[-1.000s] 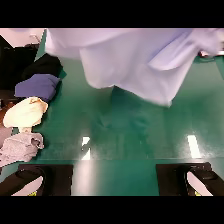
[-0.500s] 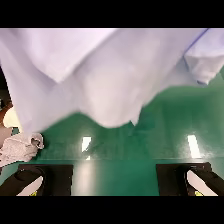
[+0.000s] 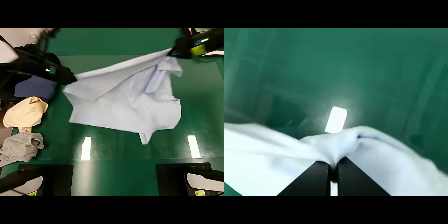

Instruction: Fold the shirts.

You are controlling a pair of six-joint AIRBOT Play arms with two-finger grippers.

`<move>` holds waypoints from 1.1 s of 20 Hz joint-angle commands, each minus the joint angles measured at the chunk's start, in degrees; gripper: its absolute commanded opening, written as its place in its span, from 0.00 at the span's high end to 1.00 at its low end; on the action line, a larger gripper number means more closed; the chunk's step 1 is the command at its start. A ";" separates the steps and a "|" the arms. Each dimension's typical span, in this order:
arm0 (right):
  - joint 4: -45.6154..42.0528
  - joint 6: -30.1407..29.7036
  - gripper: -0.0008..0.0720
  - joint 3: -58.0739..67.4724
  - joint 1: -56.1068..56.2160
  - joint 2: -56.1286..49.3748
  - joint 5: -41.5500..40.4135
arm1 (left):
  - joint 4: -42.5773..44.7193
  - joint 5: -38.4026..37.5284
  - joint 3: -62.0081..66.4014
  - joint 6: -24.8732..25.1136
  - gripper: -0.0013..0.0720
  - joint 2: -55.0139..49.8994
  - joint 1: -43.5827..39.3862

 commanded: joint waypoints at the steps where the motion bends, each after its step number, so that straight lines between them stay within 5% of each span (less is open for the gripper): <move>1: -1.90 0.20 0.96 -3.61 1.49 -8.46 -9.92 | 0.83 7.13 -2.12 -2.73 0.95 -9.46 2.58; 2: -1.84 0.20 0.96 -3.58 1.49 -9.92 -11.67 | -0.87 7.69 -1.77 -2.80 0.81 -10.88 4.09; 3: -1.84 0.17 0.89 -3.56 1.49 -10.99 -12.66 | -3.08 7.76 -1.38 -2.86 0.46 -11.76 5.84; 4: -1.84 0.17 0.49 -3.56 1.31 -11.74 -12.81 | -5.77 7.76 -1.31 -2.82 0.40 -11.98 7.58; 5: -1.79 0.17 0.37 -3.56 0.90 -12.07 -12.20 | -8.61 7.58 -1.25 -2.78 0.40 -11.82 9.70; 9: 1.36 -2.49 0.40 -3.58 -2.34 -9.73 -3.26 | -16.48 -3.02 -0.02 0.52 0.40 -11.47 19.47; 11: 5.88 -6.40 0.57 -3.65 -4.17 -7.61 2.45 | -12.87 -9.27 -1.16 1.84 0.40 -11.52 22.51; 12: 7.39 -7.19 0.57 -3.91 -4.72 -6.49 4.17 | -10.23 -10.01 -2.67 1.79 0.40 -11.54 23.26; 22: 8.61 -8.09 0.57 -18.69 -5.16 5.35 3.98 | -8.00 -1.36 -20.04 5.22 0.40 -15.98 23.87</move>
